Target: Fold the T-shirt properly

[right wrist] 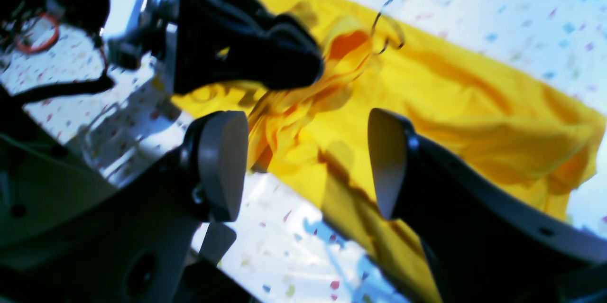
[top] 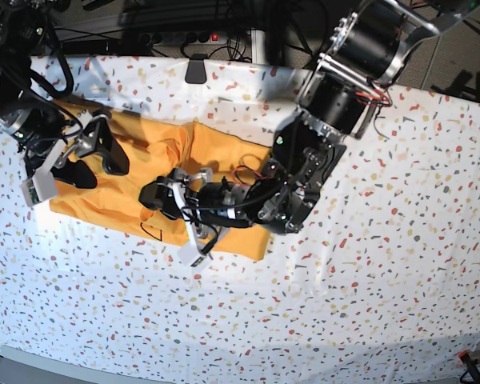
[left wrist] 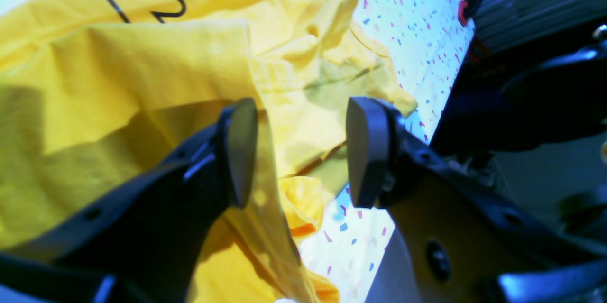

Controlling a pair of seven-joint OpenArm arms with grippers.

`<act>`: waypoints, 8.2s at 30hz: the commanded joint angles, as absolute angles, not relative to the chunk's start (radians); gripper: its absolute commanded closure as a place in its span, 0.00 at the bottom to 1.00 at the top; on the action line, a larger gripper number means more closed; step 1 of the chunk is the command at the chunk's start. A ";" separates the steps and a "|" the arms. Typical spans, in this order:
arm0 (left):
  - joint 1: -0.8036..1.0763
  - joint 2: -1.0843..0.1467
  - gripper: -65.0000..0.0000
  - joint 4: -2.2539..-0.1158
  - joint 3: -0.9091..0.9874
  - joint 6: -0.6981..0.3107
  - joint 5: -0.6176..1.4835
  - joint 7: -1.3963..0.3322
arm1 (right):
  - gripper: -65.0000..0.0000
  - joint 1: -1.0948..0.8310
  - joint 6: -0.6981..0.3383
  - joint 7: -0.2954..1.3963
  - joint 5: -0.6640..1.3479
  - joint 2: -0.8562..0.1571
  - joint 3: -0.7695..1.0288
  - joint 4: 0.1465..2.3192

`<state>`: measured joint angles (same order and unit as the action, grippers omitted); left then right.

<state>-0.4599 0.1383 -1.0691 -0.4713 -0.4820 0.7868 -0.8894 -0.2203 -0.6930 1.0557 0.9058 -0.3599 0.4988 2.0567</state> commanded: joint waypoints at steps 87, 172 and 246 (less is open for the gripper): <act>-0.434 0.149 0.54 -1.087 -0.465 -0.400 0.341 -0.950 | 1.00 0.159 -0.698 1.090 1.104 -0.609 0.376 0.841; -0.521 -0.394 0.54 -1.356 -0.465 -0.149 0.131 -1.245 | 0.63 0.596 -0.698 1.142 0.818 0.115 0.373 0.842; -0.296 -0.314 0.54 -1.428 -0.464 -0.187 0.191 -0.821 | 0.59 0.405 -0.698 0.884 0.431 -0.112 -0.099 0.993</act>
